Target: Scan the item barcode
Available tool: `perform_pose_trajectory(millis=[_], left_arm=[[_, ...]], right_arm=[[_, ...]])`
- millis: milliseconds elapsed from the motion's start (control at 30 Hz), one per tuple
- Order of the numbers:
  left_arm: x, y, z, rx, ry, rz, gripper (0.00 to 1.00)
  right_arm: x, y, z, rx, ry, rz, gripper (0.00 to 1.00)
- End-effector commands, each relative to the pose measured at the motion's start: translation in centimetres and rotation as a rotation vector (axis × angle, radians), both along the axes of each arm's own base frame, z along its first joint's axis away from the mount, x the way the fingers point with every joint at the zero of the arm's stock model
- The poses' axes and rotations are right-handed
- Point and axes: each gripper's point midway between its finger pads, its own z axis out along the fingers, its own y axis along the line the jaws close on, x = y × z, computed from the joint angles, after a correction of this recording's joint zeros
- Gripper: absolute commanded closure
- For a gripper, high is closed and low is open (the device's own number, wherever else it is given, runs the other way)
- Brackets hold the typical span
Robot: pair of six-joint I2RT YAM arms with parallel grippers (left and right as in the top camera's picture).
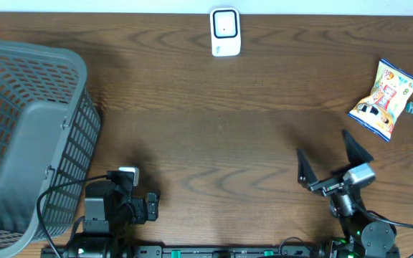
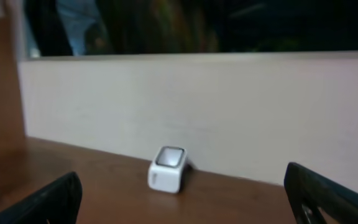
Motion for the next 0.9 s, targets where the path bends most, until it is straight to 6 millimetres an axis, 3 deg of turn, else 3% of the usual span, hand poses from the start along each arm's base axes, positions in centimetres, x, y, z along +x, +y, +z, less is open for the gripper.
perform_pose_trajectory(millis=[0, 233, 533, 867], left_arm=[[0.1, -0.1, 0.3, -0.004, -0.010, -0.008, 0.01], [0.1, -0.1, 0.3, -0.004, -0.010, -0.008, 0.01], [0.1, -0.1, 0.3, -0.004, -0.009, -0.008, 0.01], [0.1, -0.1, 0.3, -0.004, -0.010, -0.008, 0.01]], right_arm=[[0.2, -1.2, -0.5, -0.013, 0.002, -0.087, 0.01], [1.0, -2.5, -3.3, 0.016, 0.125, -0.164, 0.01], [1.5, -3.5, -8.8, 0.029, 0.360, -0.226, 0.01], [1.4, -2.9, -8.8, -0.055, 0.338, -0.210, 0.01]])
